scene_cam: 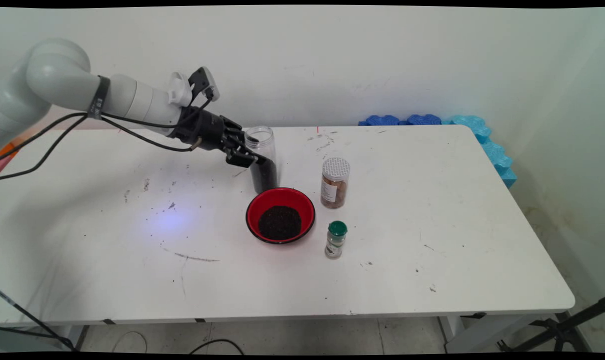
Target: Place the picked object on the table
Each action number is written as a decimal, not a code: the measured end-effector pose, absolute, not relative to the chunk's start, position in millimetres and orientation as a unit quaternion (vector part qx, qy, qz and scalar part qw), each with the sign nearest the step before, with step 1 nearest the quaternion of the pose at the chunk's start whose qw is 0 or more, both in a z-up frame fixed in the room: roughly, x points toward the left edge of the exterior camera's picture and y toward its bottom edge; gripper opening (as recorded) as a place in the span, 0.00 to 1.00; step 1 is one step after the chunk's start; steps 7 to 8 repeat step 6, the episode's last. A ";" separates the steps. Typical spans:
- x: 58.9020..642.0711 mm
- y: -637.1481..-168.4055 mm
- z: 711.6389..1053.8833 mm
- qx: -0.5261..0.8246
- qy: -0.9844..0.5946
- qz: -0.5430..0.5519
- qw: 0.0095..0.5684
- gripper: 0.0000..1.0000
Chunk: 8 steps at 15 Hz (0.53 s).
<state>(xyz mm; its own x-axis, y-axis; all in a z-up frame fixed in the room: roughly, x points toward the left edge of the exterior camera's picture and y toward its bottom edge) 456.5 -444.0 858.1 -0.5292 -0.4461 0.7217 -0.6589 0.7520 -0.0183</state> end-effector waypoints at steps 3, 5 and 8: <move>455.6 -445.0 853.6 0.324 -0.861 0.145 0.365 0.00; 454.7 -445.9 851.7 0.326 -0.859 0.145 0.366 1.00; 454.5 -446.2 851.0 0.327 -0.859 0.145 0.367 1.00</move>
